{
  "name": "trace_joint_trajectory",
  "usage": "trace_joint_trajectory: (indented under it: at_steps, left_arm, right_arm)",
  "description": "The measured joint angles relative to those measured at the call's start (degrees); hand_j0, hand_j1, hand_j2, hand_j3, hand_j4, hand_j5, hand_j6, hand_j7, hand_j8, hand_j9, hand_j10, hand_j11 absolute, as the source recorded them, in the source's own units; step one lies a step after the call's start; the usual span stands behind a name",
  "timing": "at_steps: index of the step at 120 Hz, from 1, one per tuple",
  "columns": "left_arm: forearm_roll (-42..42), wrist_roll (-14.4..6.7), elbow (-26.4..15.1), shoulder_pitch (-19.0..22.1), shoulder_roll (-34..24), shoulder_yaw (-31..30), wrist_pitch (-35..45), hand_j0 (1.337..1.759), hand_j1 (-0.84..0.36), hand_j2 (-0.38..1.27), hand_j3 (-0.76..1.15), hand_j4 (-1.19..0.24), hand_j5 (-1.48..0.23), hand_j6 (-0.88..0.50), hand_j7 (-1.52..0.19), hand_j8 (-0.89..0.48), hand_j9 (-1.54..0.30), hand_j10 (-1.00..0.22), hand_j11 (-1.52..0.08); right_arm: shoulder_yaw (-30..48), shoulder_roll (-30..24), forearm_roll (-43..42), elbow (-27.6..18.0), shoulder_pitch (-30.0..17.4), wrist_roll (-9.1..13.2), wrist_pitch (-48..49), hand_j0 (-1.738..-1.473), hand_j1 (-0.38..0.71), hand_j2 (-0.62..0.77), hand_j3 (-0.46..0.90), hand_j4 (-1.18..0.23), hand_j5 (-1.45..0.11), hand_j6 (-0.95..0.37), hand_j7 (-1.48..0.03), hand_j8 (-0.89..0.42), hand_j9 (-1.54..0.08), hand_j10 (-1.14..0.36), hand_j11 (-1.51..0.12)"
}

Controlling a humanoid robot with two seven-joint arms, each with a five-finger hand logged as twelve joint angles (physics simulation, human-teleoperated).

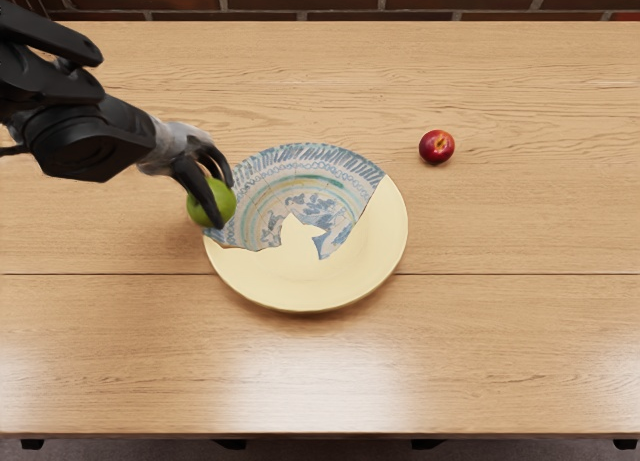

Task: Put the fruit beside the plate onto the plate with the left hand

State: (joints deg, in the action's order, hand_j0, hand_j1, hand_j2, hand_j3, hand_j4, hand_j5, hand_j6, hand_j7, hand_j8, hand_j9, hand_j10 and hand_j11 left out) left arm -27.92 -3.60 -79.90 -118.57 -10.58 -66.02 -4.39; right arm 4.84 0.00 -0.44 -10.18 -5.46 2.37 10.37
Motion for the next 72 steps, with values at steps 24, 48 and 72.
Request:
trace_joint_trajectory:
  at_steps: [24,48,72]
  left_arm:
    - [0.19,0.06,1.30,2.25,0.98,8.36,-0.30,1.647,-0.23,0.42,0.00,-0.82,-1.24,-0.37,-1.23,-0.31,-1.22,-0.54,-1.19]
    - [0.44,0.05,3.82,4.48,3.01,10.52,-0.12,1.652,-0.27,0.53,0.00,-0.69,-1.07,-0.32,-1.04,-0.29,-1.04,-0.46,-1.00]
    - [0.58,0.08,4.30,4.40,2.98,11.13,0.10,1.656,0.08,0.20,0.00,-0.29,-0.44,-0.15,-0.43,-0.14,-0.43,-0.20,-0.41]
  right_arm:
    - [0.00,0.00,0.00,0.01,0.01,0.00,0.00,-1.658,-0.34,0.00,0.00,-0.01,-0.01,-0.01,-0.01,-0.01,-0.01,-0.01,-0.01]
    - [0.00,0.00,0.00,0.02,0.00,0.00,0.00,-1.658,-0.34,0.00,0.00,-0.01,-0.01,-0.01,-0.01,-0.01,-0.01,-0.01,-0.01]
    - [0.00,0.00,0.00,0.01,0.00,0.00,0.00,-1.658,-0.34,0.00,0.00,-0.01,-0.01,-0.01,-0.01,-0.01,-0.01,-0.01,-0.01]
